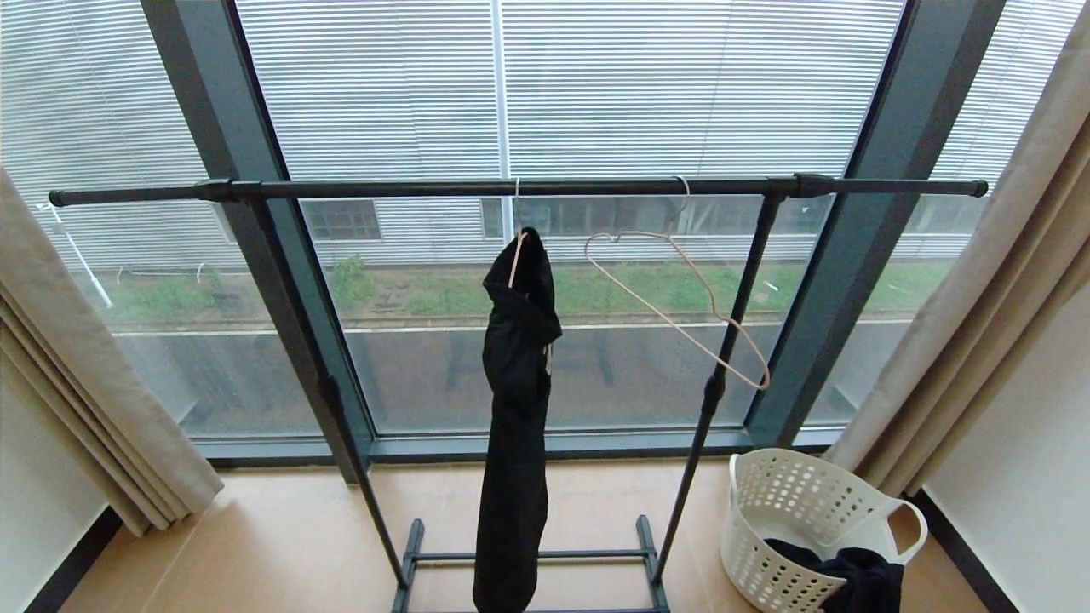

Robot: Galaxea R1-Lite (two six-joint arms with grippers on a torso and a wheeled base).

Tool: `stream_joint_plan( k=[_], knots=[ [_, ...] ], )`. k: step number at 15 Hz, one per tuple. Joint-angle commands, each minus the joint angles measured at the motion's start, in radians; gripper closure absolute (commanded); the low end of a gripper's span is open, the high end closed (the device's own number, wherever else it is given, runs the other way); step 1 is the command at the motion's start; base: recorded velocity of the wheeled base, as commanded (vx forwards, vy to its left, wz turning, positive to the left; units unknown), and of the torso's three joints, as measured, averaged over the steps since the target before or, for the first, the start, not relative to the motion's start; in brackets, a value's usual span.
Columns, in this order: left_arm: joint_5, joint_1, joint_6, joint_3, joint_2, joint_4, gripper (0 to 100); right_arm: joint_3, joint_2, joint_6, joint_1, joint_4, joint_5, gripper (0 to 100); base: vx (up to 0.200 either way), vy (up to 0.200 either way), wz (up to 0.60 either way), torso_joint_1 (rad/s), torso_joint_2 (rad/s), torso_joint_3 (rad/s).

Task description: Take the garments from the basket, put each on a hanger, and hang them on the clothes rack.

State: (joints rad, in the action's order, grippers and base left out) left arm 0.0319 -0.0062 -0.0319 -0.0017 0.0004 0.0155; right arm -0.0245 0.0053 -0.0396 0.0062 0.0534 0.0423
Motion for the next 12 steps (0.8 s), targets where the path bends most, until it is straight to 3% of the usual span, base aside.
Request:
stream_joint_plan(
  k=[1, 12],
  knots=[
    [0.0, 0.0, 0.0, 0.0, 0.0, 0.0, 0, 0.0, 0.001, 0.0, 0.0, 0.0, 0.001, 0, 0.0, 0.0, 0.0, -0.168, 0.36, 0.188],
    [0.0, 0.0, 0.0, 0.0, 0.0, 0.0, 0, 0.0, 0.002, 0.0, 0.0, 0.0, 0.001, 0, 0.0, 0.0, 0.0, -0.196, 0.46, 0.26]
  ],
)
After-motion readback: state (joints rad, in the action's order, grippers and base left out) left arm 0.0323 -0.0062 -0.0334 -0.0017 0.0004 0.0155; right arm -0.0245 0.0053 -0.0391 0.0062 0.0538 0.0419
